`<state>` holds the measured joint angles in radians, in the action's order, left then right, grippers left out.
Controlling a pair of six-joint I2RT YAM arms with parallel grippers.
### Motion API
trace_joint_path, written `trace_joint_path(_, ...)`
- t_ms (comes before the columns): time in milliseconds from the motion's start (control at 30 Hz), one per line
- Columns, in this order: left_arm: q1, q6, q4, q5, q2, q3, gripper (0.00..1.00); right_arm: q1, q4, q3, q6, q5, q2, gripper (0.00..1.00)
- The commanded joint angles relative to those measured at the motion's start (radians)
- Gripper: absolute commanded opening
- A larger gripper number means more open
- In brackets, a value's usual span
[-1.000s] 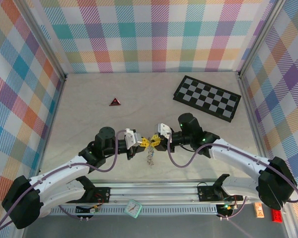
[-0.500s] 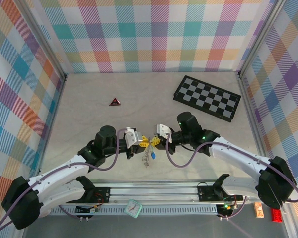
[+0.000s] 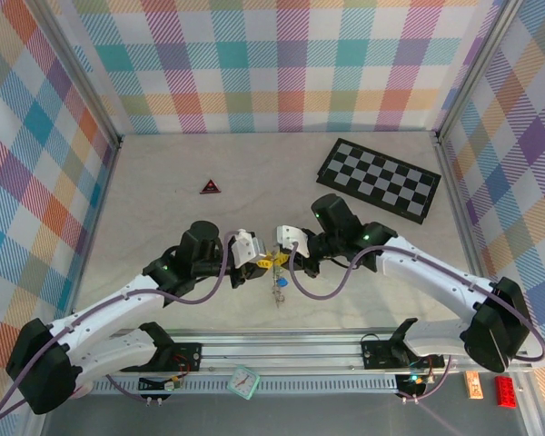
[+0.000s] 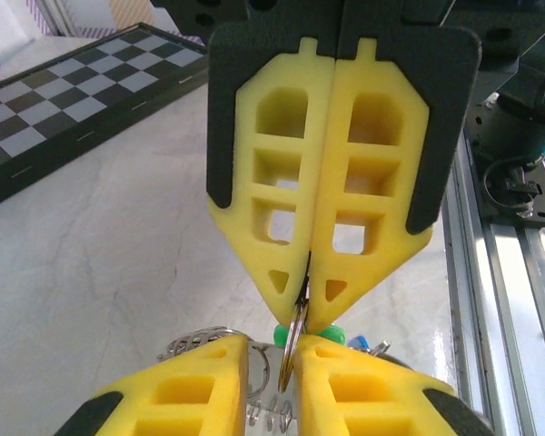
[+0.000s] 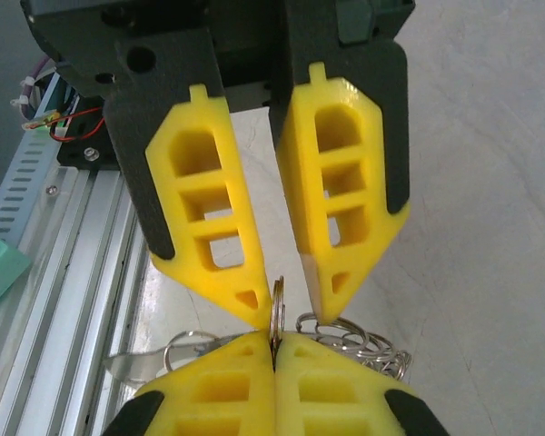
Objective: Put the keys on the keyring
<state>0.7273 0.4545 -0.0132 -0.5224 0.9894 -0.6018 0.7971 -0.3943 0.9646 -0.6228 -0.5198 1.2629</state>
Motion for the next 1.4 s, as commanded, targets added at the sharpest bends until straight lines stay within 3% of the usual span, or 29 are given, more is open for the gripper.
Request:
trace_joint_path(0, 0.012, 0.028, 0.011, -0.013, 0.008, -0.032, 0.18, 0.015, -0.038, 0.043, -0.038, -0.027, 0.014, 0.0)
trace_joint_path(167, 0.012, 0.039, 0.011, -0.003, -0.001, -0.029, 0.05, 0.021, -0.03, 0.037, -0.024, -0.011, 0.011, 0.0)
trace_joint_path(233, 0.012, 0.04, 0.009, -0.004, -0.009, -0.023, 0.0, 0.015, 0.014, 0.005, 0.008, 0.003, -0.017, 0.12)
trace_joint_path(300, 0.012, 0.036, -0.001, -0.006, -0.017, -0.015, 0.0, 0.001, 0.061, -0.036, 0.042, 0.0, -0.047, 0.24)
trace_joint_path(567, 0.012, -0.002, -0.101, -0.034, -0.041, 0.046, 0.0, -0.035, 0.156, -0.14, 0.141, -0.028, -0.086, 0.29)
trace_joint_path(900, 0.012, -0.002, -0.112, -0.044, -0.044, 0.056, 0.0, -0.036, 0.189, -0.141, 0.162, -0.034, -0.076, 0.23)
trace_joint_path(1167, 0.012, -0.005, -0.131, -0.053, -0.054, 0.062, 0.0, -0.037, 0.169, -0.133, 0.157, -0.035, -0.067, 0.01)
trace_joint_path(1367, 0.011, -0.01, -0.172, -0.09, -0.066, 0.074, 0.0, -0.044, 0.144, -0.121, 0.146, -0.025, -0.021, 0.0)
